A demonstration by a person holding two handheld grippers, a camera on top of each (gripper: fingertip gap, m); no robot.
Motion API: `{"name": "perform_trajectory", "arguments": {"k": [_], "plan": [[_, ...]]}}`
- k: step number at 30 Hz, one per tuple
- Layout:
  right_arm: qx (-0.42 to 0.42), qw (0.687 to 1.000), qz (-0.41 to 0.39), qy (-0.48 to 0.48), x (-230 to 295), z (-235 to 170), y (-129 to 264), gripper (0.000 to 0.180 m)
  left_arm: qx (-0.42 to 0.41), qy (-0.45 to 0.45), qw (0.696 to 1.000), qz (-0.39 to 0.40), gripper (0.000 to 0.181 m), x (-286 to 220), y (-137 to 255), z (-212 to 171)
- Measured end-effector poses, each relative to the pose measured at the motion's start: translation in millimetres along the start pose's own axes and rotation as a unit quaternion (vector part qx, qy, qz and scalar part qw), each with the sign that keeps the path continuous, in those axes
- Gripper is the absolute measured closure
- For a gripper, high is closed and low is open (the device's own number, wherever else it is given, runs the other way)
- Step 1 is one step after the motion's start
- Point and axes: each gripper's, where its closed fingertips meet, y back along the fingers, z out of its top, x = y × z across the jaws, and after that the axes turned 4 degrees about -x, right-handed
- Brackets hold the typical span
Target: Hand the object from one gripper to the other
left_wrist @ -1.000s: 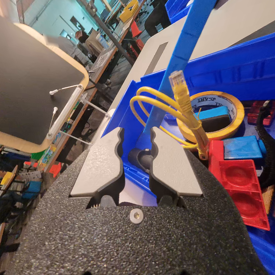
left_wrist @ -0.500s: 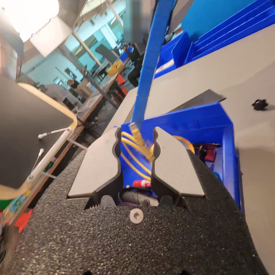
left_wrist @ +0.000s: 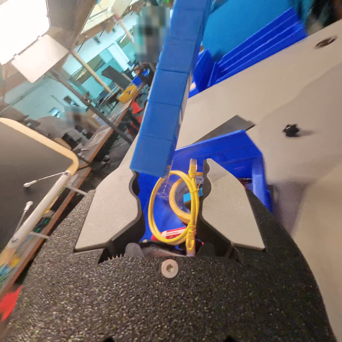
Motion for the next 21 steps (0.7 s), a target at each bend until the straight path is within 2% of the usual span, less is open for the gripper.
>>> {"name": "perform_trajectory", "arguments": {"k": [3, 8, 14, 21], "plan": [[-0.065, 0.997, -0.003, -0.033, 13, 1, -15, 0.157, -0.06, 0.025, 0.997, -0.04, 0.123, -10, 18, 16], [-0.112, 0.991, 0.014, -0.076, 33, -13, -36, 0.157, -0.103, 0.072, 0.988, -0.085, 0.14, -25, 40, 21], [-0.153, 0.98, 0.052, -0.116, 55, -29, -47, 0.157, -0.067, 0.092, 0.986, -0.125, 0.156, -51, 49, 10], [-0.126, 0.978, 0.106, -0.128, 80, -46, -51, 0.157, -0.029, 0.089, 0.986, -0.138, 0.155, -74, 51, 6]]}}
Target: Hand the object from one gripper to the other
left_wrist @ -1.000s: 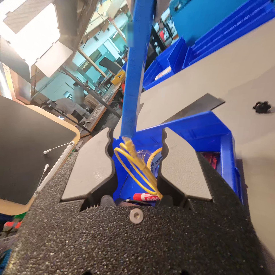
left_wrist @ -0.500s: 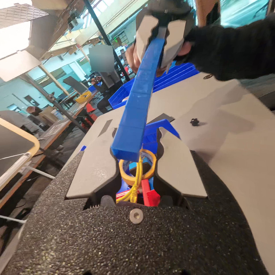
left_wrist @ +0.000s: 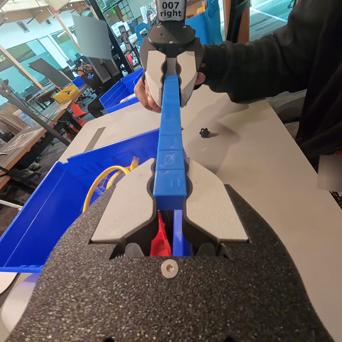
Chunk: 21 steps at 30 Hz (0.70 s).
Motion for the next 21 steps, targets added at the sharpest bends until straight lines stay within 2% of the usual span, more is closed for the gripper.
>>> {"name": "perform_trajectory", "arguments": {"k": [4, 10, 21], "plan": [[-0.004, 1.0, 0.011, -0.007, 9, -1, 1, 0.157, 0.016, 0.02, 1.0, 0.004, 0.152, -5, -3, 0], [-0.007, 0.999, 0.035, -0.025, 23, -8, 1, 0.157, -0.003, 0.052, 0.999, -0.014, 0.153, -19, -7, 2], [-0.002, 0.999, 0.018, -0.028, 27, -23, -1, 0.158, -0.014, 0.023, 1.0, 0.004, 0.152, -24, -12, -5]]}}
